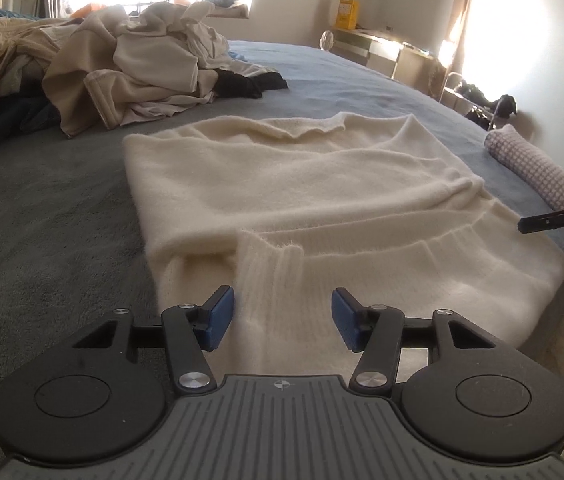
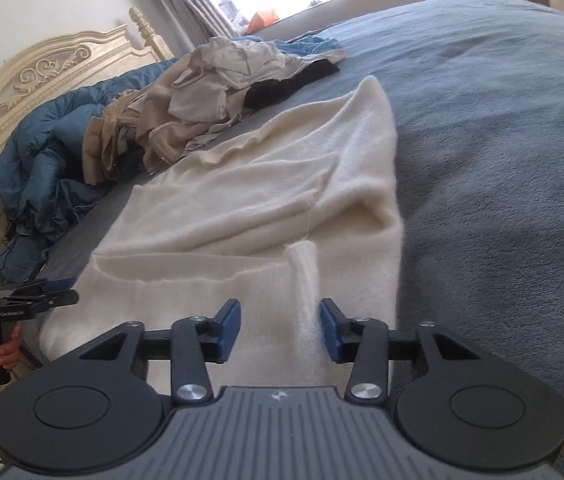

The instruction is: Fold clothes

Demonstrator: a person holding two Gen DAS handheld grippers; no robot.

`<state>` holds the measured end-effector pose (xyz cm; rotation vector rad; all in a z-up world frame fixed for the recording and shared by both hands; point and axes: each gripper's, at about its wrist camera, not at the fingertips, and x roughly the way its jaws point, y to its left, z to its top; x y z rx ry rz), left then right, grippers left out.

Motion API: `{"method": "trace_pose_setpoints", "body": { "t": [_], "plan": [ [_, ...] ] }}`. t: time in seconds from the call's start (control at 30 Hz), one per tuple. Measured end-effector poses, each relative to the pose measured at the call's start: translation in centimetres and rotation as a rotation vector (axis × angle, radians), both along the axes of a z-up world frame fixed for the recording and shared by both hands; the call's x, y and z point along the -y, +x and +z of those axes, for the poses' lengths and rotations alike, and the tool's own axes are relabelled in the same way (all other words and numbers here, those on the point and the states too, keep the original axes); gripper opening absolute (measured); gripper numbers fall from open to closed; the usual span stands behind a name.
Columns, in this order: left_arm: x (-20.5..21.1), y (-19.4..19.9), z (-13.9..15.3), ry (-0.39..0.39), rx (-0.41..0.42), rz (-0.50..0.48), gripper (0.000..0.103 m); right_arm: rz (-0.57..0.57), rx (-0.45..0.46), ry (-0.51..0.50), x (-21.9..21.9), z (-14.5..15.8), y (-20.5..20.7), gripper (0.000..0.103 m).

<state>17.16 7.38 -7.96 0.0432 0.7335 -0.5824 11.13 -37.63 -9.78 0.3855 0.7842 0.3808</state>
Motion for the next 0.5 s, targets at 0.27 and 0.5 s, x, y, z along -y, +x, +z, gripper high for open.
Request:
{"method": "trace_pose_setpoints", "body": {
  "t": [0.27,0.5],
  "plan": [
    [0.4,0.8,-0.8,0.002,-0.002,-0.029,0.053,0.036,-0.013,-0.008,-0.2,-0.2,0.8,0.035],
    [0.9,1.5,-1.4,0.001,0.002,-0.018,0.052,0.034,-0.016,-0.011,-0.4,-0.6,1.3,0.024]
  ]
}}
